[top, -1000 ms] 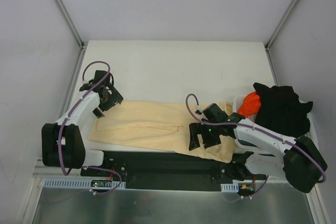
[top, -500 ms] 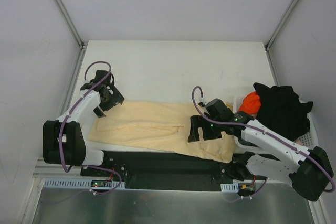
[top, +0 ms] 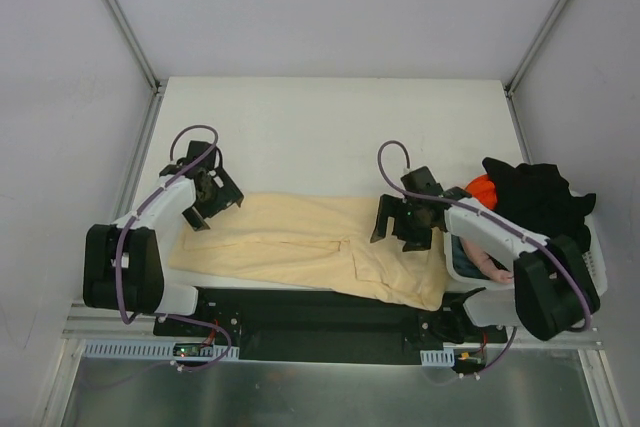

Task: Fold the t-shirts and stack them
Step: Rotate the tshirt 90 degrees

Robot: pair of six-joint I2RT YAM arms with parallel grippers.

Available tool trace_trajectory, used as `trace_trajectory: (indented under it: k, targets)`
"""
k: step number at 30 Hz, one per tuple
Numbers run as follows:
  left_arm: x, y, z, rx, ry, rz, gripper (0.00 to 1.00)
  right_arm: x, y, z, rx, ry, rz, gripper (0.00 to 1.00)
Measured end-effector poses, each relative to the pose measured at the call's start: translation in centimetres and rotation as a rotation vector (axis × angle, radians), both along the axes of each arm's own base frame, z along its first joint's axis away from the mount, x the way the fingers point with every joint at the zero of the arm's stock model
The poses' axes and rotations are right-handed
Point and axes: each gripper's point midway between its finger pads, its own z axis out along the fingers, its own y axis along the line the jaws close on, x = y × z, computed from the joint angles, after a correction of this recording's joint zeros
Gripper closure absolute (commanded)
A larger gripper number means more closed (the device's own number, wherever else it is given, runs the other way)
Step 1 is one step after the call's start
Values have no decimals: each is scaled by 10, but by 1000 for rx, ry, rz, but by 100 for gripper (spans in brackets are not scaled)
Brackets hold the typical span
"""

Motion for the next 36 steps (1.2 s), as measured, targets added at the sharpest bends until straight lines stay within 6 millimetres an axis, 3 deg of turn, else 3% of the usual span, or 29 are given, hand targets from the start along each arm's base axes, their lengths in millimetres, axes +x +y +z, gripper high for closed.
trace_trajectory:
  k: [6, 12, 22, 25, 28, 32, 36]
  targets:
    - [0, 0, -10, 3, 18, 8, 1, 31, -6, -19, -26, 110, -83, 3]
    - [0, 0, -15, -1, 30, 40, 1, 91, 9, -16, 42, 149, -128, 3]
    - [1, -18, -25, -102, 49, 45, 1, 268, 37, -4, 102, 22, -136, 3]
    - [-6, -29, -24, -167, 49, 23, 1, 304, 42, -4, 113, -18, -131, 3]
    - [-21, -35, -20, -207, 29, 9, 1, 313, 45, -1, 121, -25, -122, 3]
    - [-41, -34, -6, -219, -10, 2, 1, 305, 40, 2, 104, -18, -95, 3]
    - [-39, -30, 21, -204, -127, 3, 1, 275, 30, 23, 37, -45, -38, 3]
